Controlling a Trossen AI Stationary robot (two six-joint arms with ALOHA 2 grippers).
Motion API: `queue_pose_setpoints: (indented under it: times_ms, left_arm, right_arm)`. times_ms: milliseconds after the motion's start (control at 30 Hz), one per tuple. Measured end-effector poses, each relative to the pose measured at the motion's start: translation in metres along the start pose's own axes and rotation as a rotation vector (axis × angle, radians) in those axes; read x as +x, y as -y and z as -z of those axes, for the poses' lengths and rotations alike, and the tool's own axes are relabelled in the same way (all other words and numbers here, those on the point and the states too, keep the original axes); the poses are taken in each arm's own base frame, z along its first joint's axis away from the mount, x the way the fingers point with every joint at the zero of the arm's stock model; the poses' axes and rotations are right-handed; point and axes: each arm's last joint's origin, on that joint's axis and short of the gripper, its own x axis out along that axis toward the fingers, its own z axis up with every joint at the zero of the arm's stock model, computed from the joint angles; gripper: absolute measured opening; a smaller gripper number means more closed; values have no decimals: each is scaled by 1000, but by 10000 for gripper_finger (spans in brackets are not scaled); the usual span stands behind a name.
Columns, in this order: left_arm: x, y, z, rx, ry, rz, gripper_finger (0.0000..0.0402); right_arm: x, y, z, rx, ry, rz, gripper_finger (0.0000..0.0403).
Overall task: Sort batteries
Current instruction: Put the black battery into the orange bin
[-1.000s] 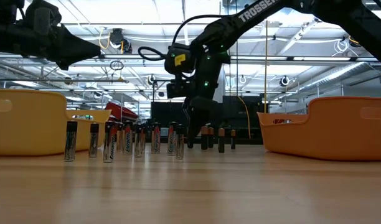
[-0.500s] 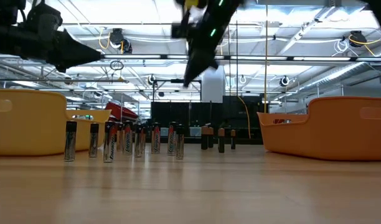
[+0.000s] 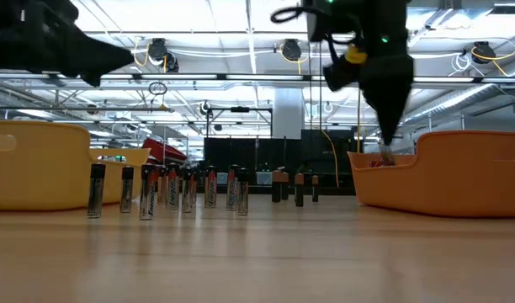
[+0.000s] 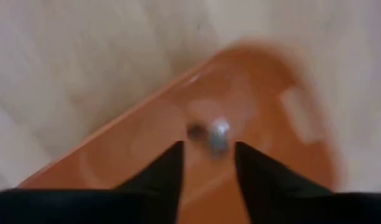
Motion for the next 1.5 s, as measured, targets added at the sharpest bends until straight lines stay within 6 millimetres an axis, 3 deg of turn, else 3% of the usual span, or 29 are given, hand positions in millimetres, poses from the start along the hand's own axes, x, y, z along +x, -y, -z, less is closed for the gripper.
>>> queue_pose_setpoints:
  times_ms: [133, 233, 367, 467, 767, 933, 1267, 1500]
  left_arm:
    - [0, 1, 0, -20, 1, 28, 102]
    - [0, 0, 0, -26, -1, 9, 102]
    - [0, 0, 0, -62, -1, 6, 102]
    - [0, 1, 1, -105, -5, 33, 102]
    - [0, 2, 4, -138, -42, 55, 102]
    - [0, 2, 4, -130, -42, 46, 102]
    - [0, 1, 5, -119, -56, 31, 102]
    - [0, 1, 8, -116, -83, 25, 102]
  right_arm:
    - [6, -2, 2, 69, -30, 20, 244]
    - [-8, -2, -8, 89, 87, 63, 266]
    - [-28, -3, -32, 49, 295, 25, 254]
    - [-32, 9, -53, 27, 426, -1, 237]
    - [1, 59, -106, 31, 497, -82, 221]
    - [18, 72, -119, 48, 447, -114, 221]
    - [38, 66, -144, -64, 344, -94, 222]
    - [48, 67, -143, -101, 278, -41, 221]
